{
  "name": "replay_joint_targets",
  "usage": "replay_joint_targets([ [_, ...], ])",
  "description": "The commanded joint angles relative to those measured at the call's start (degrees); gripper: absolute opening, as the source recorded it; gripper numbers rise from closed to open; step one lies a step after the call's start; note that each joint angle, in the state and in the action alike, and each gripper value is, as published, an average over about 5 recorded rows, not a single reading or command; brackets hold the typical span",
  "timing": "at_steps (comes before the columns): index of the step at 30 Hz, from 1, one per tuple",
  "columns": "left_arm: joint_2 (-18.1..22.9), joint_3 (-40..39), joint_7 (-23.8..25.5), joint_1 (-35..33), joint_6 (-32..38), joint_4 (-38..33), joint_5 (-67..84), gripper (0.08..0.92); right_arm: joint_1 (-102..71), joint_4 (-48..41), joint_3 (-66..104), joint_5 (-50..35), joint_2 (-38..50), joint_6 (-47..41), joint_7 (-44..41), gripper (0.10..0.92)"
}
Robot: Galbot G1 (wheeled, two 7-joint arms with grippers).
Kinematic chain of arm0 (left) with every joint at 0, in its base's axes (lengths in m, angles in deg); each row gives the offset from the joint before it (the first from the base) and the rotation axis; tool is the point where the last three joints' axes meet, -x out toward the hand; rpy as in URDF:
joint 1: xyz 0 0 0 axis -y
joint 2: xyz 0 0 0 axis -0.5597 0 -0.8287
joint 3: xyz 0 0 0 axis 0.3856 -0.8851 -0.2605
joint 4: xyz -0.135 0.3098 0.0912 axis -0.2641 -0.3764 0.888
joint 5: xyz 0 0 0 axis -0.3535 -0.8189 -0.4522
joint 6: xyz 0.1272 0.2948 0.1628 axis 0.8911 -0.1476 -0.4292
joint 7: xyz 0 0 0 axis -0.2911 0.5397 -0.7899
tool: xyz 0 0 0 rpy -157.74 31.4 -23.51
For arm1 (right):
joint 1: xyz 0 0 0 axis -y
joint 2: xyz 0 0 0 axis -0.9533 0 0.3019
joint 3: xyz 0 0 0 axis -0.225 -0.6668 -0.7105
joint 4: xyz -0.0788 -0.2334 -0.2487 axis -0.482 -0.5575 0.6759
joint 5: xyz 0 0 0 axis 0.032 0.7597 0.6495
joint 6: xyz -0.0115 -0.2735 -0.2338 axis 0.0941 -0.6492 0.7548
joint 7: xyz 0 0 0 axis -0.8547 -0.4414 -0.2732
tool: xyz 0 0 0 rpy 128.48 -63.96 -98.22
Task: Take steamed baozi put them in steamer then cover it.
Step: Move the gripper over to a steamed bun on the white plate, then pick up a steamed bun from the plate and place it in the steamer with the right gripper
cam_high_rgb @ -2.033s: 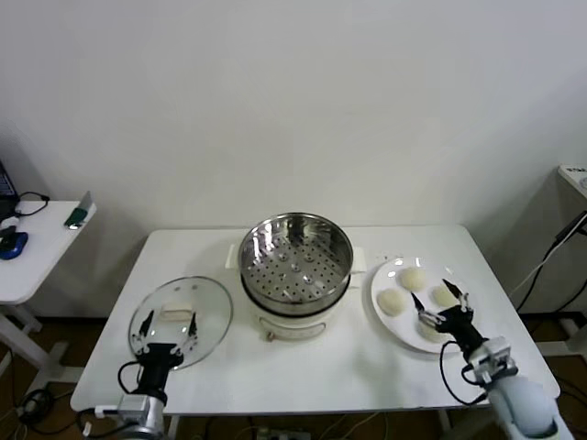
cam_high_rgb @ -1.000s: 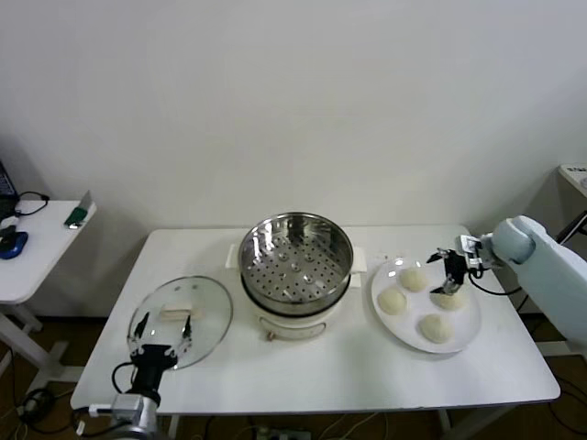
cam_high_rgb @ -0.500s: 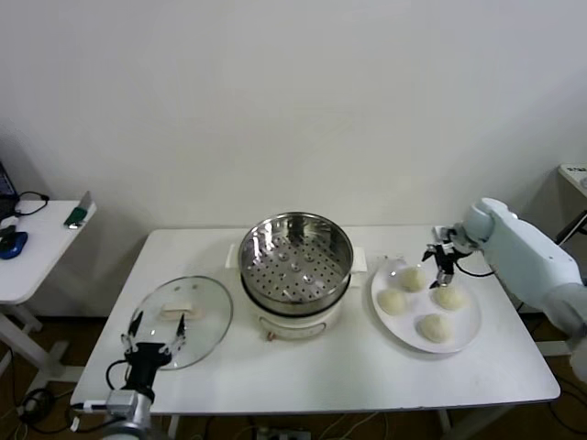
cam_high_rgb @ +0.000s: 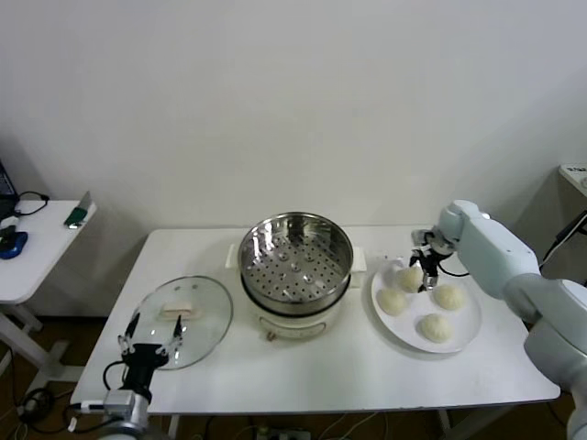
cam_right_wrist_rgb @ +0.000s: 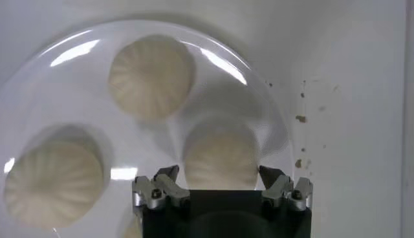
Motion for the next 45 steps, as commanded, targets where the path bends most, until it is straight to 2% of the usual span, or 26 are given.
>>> replay_joint_targets([
  [1,-0.1,0.1,-0.1,-0.1,0.1,0.0,0.1,0.823,0.5,-3.8,0.5,2.4,-2.7,1.0,-0.1,0.791],
  [7,-0.2,0.1,-0.4,-0.4,0.1,-0.2,0.1,0.823,0.5,-4.2,1.4,3.7,-2.8,1.4,-0.1,0.693],
  [11,-0.2,0.1,-0.5,-0.6,0.2,-0.2,0.1,0.823,0.8,-4.4,1.3,3.7,-2.9,1.6,0.0,0.658],
  [20,-0.1,0.7,-0.6,-1.4,0.4,-0.6,0.3,0.823,2.0,-2.0,0.4,2.8,-1.5,3.3,-0.6,0.655],
  [30,0.0,1.0,-0.7,-2.3,0.4,-1.1,0.5,0.823,17.4,16.2,-20.9,-13.3,5.1,6.7,-3.0,0.662],
  [34,0.0,0.9,-0.7,-2.6,0.5,-1.2,0.5,0.823,25.0,19.0,-26.4,-16.0,3.2,11.2,-4.6,0.666],
  [45,0.0,0.8,-0.8,-3.4,0.5,-1.6,1.1,0.823,35.2,24.6,-30.2,-14.2,-7.5,22.1,-6.8,0.678],
])
